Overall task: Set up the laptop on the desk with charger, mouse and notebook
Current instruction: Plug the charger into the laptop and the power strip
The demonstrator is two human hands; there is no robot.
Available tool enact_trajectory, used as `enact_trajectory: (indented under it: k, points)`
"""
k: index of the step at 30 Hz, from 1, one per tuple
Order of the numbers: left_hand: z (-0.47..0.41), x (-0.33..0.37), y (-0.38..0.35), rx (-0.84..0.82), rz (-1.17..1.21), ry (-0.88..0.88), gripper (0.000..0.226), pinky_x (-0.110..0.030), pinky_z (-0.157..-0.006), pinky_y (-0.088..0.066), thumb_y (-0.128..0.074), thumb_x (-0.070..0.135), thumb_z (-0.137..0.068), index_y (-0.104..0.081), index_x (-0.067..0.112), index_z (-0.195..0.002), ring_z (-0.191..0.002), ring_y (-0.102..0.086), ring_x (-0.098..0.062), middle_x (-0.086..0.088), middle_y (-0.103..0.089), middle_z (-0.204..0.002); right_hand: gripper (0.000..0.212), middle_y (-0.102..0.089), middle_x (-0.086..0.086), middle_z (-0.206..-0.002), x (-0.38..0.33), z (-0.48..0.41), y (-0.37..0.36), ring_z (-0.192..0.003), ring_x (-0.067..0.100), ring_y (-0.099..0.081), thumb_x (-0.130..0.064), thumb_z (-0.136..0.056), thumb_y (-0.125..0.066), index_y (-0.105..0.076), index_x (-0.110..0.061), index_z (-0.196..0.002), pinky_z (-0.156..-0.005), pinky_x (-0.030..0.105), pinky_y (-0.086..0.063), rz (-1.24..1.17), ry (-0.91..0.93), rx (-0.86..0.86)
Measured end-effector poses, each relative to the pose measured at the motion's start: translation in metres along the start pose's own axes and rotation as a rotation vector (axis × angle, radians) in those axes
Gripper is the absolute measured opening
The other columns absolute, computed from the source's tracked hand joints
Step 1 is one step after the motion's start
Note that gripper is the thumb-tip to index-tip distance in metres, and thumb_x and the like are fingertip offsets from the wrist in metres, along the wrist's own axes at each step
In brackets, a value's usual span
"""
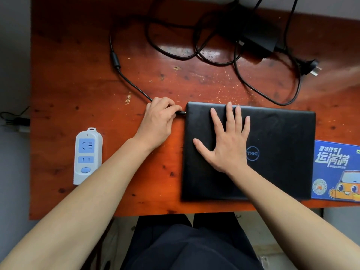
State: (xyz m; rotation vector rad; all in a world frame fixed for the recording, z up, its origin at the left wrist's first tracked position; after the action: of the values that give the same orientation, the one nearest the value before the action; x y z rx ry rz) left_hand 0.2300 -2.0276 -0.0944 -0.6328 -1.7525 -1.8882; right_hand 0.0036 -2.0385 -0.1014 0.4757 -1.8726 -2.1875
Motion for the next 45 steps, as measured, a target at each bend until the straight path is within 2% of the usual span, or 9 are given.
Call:
enact_trajectory:
  k: [17, 21, 23, 25, 28, 34, 38, 42, 45]
  points:
    - [0.002, 0.011, -0.001, 0.002, -0.119, -0.015, 0.031, -0.045, -0.081, -0.044, -0.061, -0.009, -0.088, -0.070, 0.002, -0.115, -0.098, -0.057, -0.034, -0.015, -0.064, -0.102, 0.094, -0.002, 0.016, -0.167, 0.000, -0.001, -0.001, -0.154, 0.036, 0.003, -0.083, -0.085, -0.031, -0.019, -0.026, -0.158, -0.119, 0.065, -0.005, 0.009, -0.004, -0.049]
    - [0.000, 0.012, 0.011, -0.057, -0.240, -0.092, 0.029, -0.044, -0.070, -0.052, -0.066, -0.007, -0.087, -0.069, -0.003, -0.116, -0.094, -0.060, -0.037, -0.018, -0.066, -0.100, 0.092, -0.001, 0.015, -0.167, -0.001, -0.002, 0.004, -0.154, 0.036, 0.004, -0.083, -0.085, -0.030, -0.018, -0.028, -0.158, -0.120, 0.063, -0.002, -0.014, 0.005, -0.102]
    - [-0.002, 0.017, 0.014, -0.090, -0.310, -0.094, 0.030, -0.044, -0.062, -0.055, -0.068, -0.003, -0.088, -0.066, -0.008, -0.117, -0.092, -0.058, -0.039, -0.022, -0.064, -0.100, 0.088, -0.007, 0.013, -0.167, 0.008, -0.004, 0.010, -0.153, 0.035, -0.004, -0.082, -0.086, -0.031, -0.021, -0.031, -0.157, -0.120, 0.060, -0.006, -0.031, 0.049, -0.126]
    - [-0.004, 0.025, 0.014, -0.112, -0.364, -0.064, 0.029, -0.045, -0.058, -0.054, -0.067, 0.000, -0.090, -0.065, -0.009, -0.116, -0.090, -0.057, -0.038, -0.022, -0.061, -0.097, 0.080, -0.019, 0.010, -0.165, 0.029, -0.009, 0.018, -0.150, 0.033, -0.017, -0.077, -0.090, -0.033, -0.030, -0.030, -0.154, -0.116, 0.056, -0.018, -0.027, 0.135, -0.127]
    - [-0.007, 0.038, 0.013, -0.115, -0.437, -0.055, 0.019, -0.041, -0.053, -0.050, -0.072, 0.000, -0.085, -0.071, -0.008, -0.103, -0.076, -0.057, -0.037, -0.019, -0.061, -0.083, 0.072, -0.027, 0.004, -0.163, 0.062, -0.019, 0.028, -0.147, 0.027, -0.025, -0.068, -0.095, -0.036, -0.037, -0.026, -0.152, -0.114, 0.050, -0.025, -0.067, 0.261, -0.141]
    - [-0.012, 0.049, 0.011, -0.156, -0.539, -0.007, 0.017, -0.042, -0.056, -0.051, -0.071, 0.003, -0.087, -0.072, -0.007, -0.101, -0.077, -0.056, -0.036, -0.018, -0.060, -0.082, 0.055, -0.044, 0.003, -0.152, 0.077, -0.036, 0.038, -0.136, 0.025, -0.036, -0.050, -0.095, -0.054, -0.053, -0.020, -0.142, -0.111, 0.048, -0.032, -0.310, 0.330, -0.146]
    - [-0.017, 0.053, 0.009, -0.178, -0.537, 0.131, 0.020, -0.044, -0.063, -0.050, -0.065, 0.006, -0.092, -0.072, -0.003, -0.108, -0.085, -0.054, -0.036, -0.018, -0.060, -0.089, 0.042, -0.054, 0.007, -0.141, 0.108, -0.065, 0.058, -0.132, 0.024, -0.045, -0.032, -0.095, -0.062, -0.061, -0.013, -0.132, -0.110, 0.043, -0.037, -0.526, 0.212, -0.073]
    - [-0.020, 0.057, 0.007, -0.234, -0.608, 0.118, 0.017, -0.042, -0.061, -0.050, -0.067, 0.001, -0.089, -0.073, -0.003, -0.104, -0.078, -0.053, -0.032, -0.014, -0.056, -0.082, 0.035, -0.058, 0.014, -0.135, 0.166, -0.105, 0.079, -0.127, 0.033, -0.049, -0.022, -0.093, -0.062, -0.066, -0.009, -0.126, -0.103, 0.044, -0.037, -0.483, 0.035, 0.120]
    - [-0.022, 0.058, 0.010, -0.306, -0.647, 0.097, 0.016, -0.043, -0.060, -0.050, -0.067, 0.001, -0.087, -0.073, -0.003, -0.102, -0.078, -0.053, -0.033, -0.014, -0.055, -0.081, 0.040, -0.053, 0.016, -0.139, 0.198, -0.125, 0.084, -0.131, 0.036, -0.045, -0.024, -0.093, -0.057, -0.062, -0.012, -0.131, -0.105, 0.046, -0.032, -0.370, -0.110, 0.270]
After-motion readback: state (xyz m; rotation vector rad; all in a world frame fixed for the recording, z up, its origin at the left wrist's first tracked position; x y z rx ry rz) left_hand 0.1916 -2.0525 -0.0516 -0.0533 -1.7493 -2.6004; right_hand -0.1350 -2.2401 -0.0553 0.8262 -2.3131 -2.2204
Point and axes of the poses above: each hand's wrist, its own z-axis away from the middle knuckle, its own y-axis out of the back of the hand, x = y × z, the point moved 1 cm from there along -z, towards the middle knuckle
